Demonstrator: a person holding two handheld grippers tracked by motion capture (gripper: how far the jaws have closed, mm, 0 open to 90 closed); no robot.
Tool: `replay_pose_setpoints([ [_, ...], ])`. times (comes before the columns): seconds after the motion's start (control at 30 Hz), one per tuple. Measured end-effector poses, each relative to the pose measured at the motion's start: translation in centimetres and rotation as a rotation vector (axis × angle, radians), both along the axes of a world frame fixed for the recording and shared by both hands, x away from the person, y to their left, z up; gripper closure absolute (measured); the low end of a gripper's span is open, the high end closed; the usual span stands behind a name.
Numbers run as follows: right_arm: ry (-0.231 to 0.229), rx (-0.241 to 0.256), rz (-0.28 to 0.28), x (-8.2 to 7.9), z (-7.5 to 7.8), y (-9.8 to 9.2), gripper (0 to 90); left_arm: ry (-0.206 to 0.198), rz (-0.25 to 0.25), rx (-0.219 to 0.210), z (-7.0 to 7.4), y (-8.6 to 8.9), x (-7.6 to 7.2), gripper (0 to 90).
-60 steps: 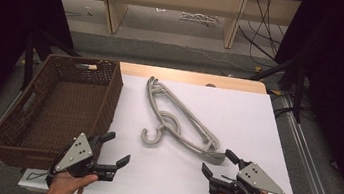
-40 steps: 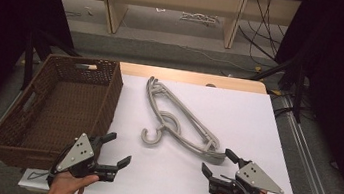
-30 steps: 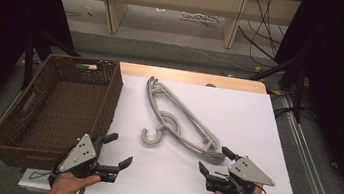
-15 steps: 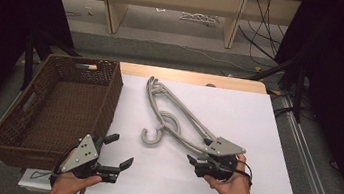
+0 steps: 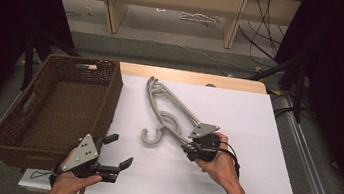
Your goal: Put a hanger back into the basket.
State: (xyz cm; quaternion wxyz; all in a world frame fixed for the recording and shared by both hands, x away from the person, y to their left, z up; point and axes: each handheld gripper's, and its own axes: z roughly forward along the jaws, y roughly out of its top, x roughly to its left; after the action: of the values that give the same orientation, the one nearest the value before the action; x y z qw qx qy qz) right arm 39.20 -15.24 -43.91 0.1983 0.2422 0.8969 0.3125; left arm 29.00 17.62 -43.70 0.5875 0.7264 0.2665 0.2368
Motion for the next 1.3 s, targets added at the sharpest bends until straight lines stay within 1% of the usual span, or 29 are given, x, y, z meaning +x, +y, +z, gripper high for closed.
replay_pose_setpoints([
  [0.03, 0.017, -0.016, 0.009, 0.4, -0.3, 0.3, 48.6, 0.004, -0.001, 0.001, -0.1, -0.1, 0.0, 16.0],
  [0.07, 0.021, -0.018, 0.001, 0.6, -0.5, 0.5, 49.5, 0.004, -0.001, 0.001, -0.1, -0.1, 0.0, 16.0],
  [0.13, 0.026, -0.021, 0.003, 0.8, -0.5, 0.5, 50.5, 0.006, 0.0, 0.0, -0.1, -0.1, 0.0, 16.0],
  [0.17, 0.024, -0.032, 0.001, 1.4, -0.8, 0.7, 52.9, 0.006, 0.0, -0.002, 0.0, -0.1, 0.0, 16.0],
  [0.23, 0.032, -0.037, -0.003, 1.5, -0.9, 0.7, 54.3, 0.005, 0.0, 0.0, -0.1, -0.1, 0.0, 16.0],
  [0.27, 0.04, -0.048, 0.001, 2.0, -1.1, 1.0, 56.2, 0.007, 0.0, 0.0, -0.1, -0.1, 0.0, 16.0],
  [0.33, 0.053, -0.058, 0.009, 2.4, -1.2, 1.2, 58.0, 0.006, 0.0, 0.002, -0.1, -0.1, 0.0, 16.0],
  [0.37, 0.049, -0.063, 0.005, 2.5, -1.3, 1.3, 58.6, 0.007, 0.001, 0.006, -0.1, -0.1, 0.0, 16.0],
  [0.43, 0.065, -0.073, 0.012, 2.8, -1.6, 1.6, 60.6, 0.011, 0.002, 0.006, -0.1, -0.1, 0.0, 15.9],
  [0.57, 0.065, -0.083, 0.016, 3.2, -1.9, 2.0, 64.2, 0.006, 0.0, 0.004, -0.1, -0.1, 0.0, 16.0],
  [0.6, 0.062, -0.098, 0.02, 3.4, -2.1, 2.3, 65.5, 0.011, 0.0, 0.007, -0.1, -0.1, 0.0, 15.9],
  [0.67, 0.067, -0.096, 0.026, 3.5, -2.1, 2.3, 66.0, 0.011, -0.001, 0.005, -0.1, -0.1, 0.0, 16.0],
  [0.7, 0.067, -0.107, 0.025, 3.8, -2.2, 2.5, 68.0, 0.009, -0.002, 0.006, -0.1, -0.1, 0.0, 16.0],
  [0.77, 0.075, -0.094, 0.034, 4.0, -2.3, 2.6, 71.0, 0.014, -0.002, 0.006, -0.1, -0.1, -0.1, 15.9],
  [0.8, 0.077, -0.093, 0.036, 4.0, -2.3, 2.6, 72.1, 0.015, -0.002, 0.007, -0.1, -0.1, -0.1, 15.9],
  [0.83, 0.093, -0.097, 0.04, 4.1, -2.2, 2.6, 72.4, 0.015, -0.002, 0.005, -0.1, -0.1, 0.0, 15.9],
  [0.87, 0.095, -0.097, 0.036, 4.1, -2.1, 2.6, 73.0, 0.014, -0.002, 0.006, -0.1, -0.1, 0.0, 15.9],
  [0.9, 0.094, -0.093, 0.037, 4.1, -2.1, 2.7, 74.7, 0.01, -0.004, 0.012, -0.1, -0.1, 0.0, 15.9],
  [0.93, 0.077, -0.084, 0.035, 4.2, -2.2, 2.7, 76.7, 0.012, -0.004, 0.015, -0.1, -0.1, 0.0, 15.9],
  [1.0, 0.072, -0.09, 0.035, 4.2, -2.1, 2.7, 78.1, 0.014, -0.003, 0.012, -0.1, -0.1, 0.0, 15.9],
  [1.03, 0.078, -0.099, 0.026, 4.2, -2.1, 2.6, 79.3, 0.013, -0.003, 0.009, -0.1, -0.2, 0.0, 15.9],
  [1.07, 0.081, -0.104, 0.029, 4.3, -2.0, 2.4, 80.2, 0.011, -0.004, 0.014, -0.1, -0.1, 0.0, 15.9],
  [1.1, 0.092, -0.106, 0.02, 4.2, -2.0, 2.4, 80.5, 0.014, -0.005, 0.017, -0.1, -0.1, 0.0, 15.9],
  [1.13, 0.092, -0.106, 0.02, 4.2, -2.0, 2.4, 80.5, 0.014, -0.005, 0.017, -0.1, -0.1, 0.0, 15.9],
  [1.17, 0.065, -0.094, 0.004, 4.3, -1.8, 2.2, 81.5, 0.014, -0.004, 0.012, -0.1, -0.1, 0.0, 15.9],
  [1.23, 0.08, -0.069, -0.004, 4.2, -1.4, 2.0, 81.6, 0.014, -0.005, 0.012, -0.1, -0.1, 0.0, 15.9],
  [1.27, 0.067, -0.06, -0.002, 4.2, -1.1, 1.9, 81.7, 0.014, -0.005, 0.015, -0.1, -0.1, 0.0, 15.9],
  [1.3, 0.067, -0.055, -0.006, 4.2, -1.0, 1.9, 81.7, 0.016, -0.004, 0.014, -0.1, -0.1, 0.0, 15.9],
])
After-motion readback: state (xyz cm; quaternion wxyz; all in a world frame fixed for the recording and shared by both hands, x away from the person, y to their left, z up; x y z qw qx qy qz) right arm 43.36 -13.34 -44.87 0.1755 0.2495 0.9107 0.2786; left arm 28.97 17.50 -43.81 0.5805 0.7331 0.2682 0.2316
